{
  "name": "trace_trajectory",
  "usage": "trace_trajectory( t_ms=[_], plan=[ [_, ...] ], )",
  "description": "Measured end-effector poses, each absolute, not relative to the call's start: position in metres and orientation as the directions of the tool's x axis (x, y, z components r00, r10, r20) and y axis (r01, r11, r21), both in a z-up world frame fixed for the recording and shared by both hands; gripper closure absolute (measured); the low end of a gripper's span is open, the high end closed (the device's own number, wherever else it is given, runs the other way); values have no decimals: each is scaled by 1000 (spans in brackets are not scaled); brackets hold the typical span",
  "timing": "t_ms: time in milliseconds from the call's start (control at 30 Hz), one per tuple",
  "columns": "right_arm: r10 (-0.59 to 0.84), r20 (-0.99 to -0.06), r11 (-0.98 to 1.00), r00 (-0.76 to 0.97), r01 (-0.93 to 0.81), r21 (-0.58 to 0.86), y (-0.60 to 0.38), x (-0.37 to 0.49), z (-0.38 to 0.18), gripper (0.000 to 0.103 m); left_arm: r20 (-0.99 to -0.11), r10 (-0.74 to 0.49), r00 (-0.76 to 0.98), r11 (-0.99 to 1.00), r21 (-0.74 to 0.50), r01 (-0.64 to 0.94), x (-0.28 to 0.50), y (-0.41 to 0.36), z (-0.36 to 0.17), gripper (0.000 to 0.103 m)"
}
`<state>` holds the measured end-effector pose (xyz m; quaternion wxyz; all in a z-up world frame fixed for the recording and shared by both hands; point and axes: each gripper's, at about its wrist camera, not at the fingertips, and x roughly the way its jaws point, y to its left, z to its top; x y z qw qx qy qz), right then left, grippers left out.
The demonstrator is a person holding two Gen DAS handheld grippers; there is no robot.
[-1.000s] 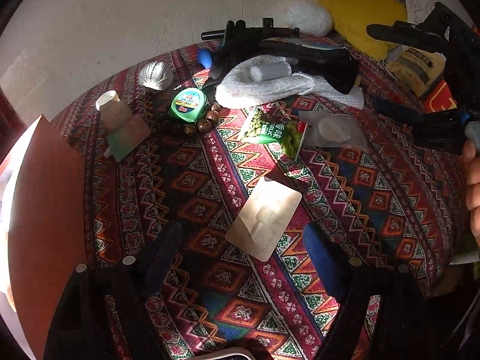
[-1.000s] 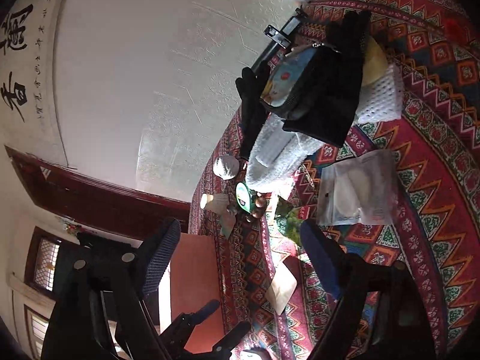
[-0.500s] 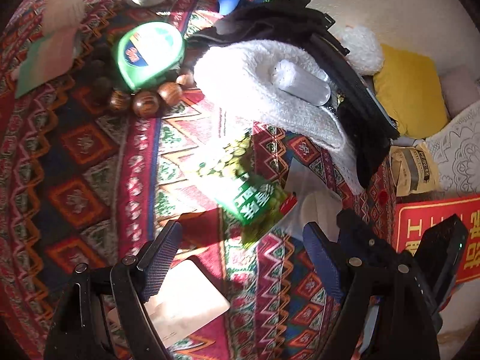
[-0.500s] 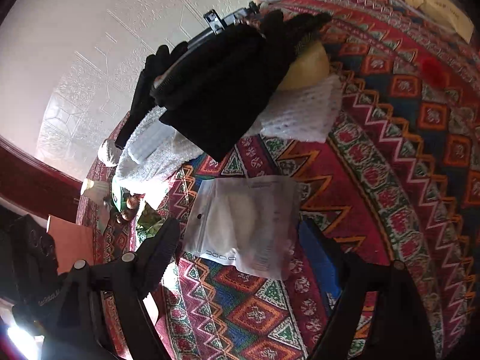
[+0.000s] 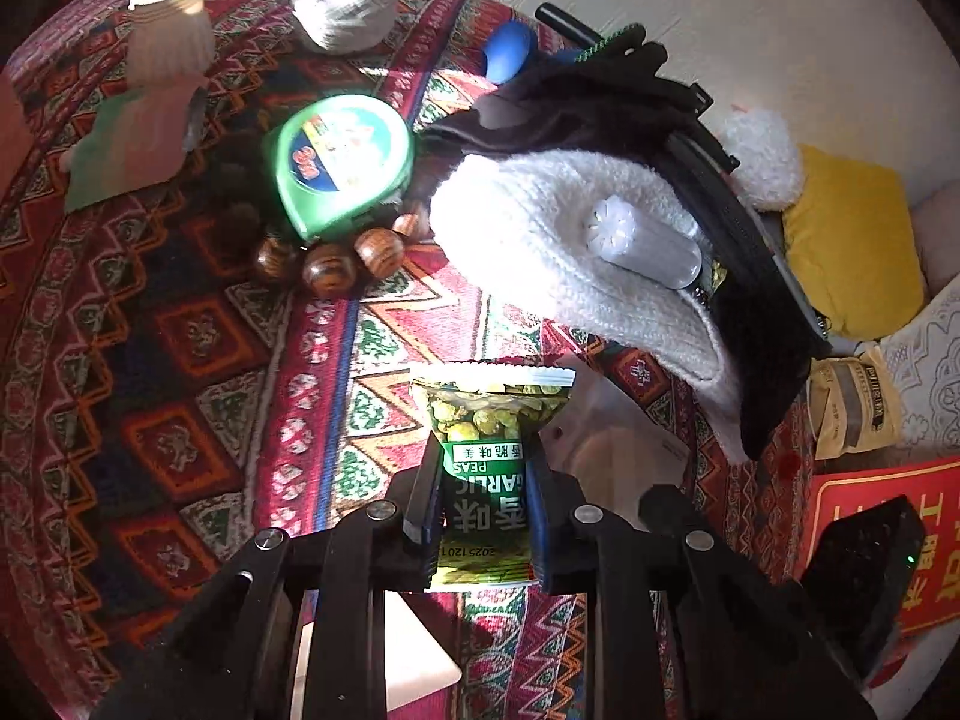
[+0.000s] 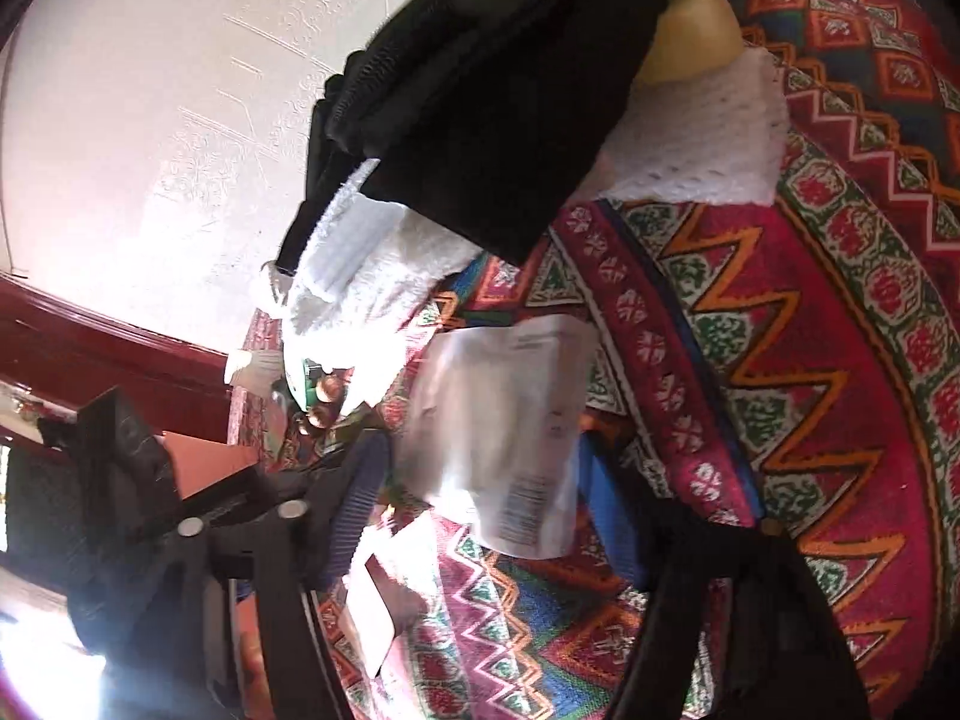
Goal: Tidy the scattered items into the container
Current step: 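Grasp the green garlic-pea snack bag with the left gripper, then carry the snack bag into the pink box and open the left gripper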
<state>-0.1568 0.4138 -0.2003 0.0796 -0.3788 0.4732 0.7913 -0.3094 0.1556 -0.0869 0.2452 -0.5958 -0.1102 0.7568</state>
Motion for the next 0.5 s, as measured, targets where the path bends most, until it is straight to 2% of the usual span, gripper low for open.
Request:
trace_trajectory(
  t_ms=[33,67,100,200,400,500],
  plan=[
    [-241,-661,-520,-710,-481,706,417,-154,-203,79,-838,511,-190,-853,-468,-231,-306,142,-79,84],
    [-289,-620,-471,-729,-455,755,420,-153,-209,94,-824,529,-203,-844,-488,-221,-303,127,-71,84],
    [-337,-572,-409,-748,-431,805,422,-150,-216,97,-804,555,-215,-830,-516,-212,-299,111,-62,84],
    [-360,-506,-356,-784,-386,851,424,-143,-215,98,-742,602,-295,-798,-573,-189,-286,54,-27,84],
    [-355,-388,-421,-851,-224,879,404,-128,-151,98,-578,663,-476,-704,-698,-133,-274,-73,41,84],
    [-381,-308,-448,-872,-117,887,380,-120,-112,98,-539,619,-571,-721,-679,-140,-268,-127,73,84]
  ],
)
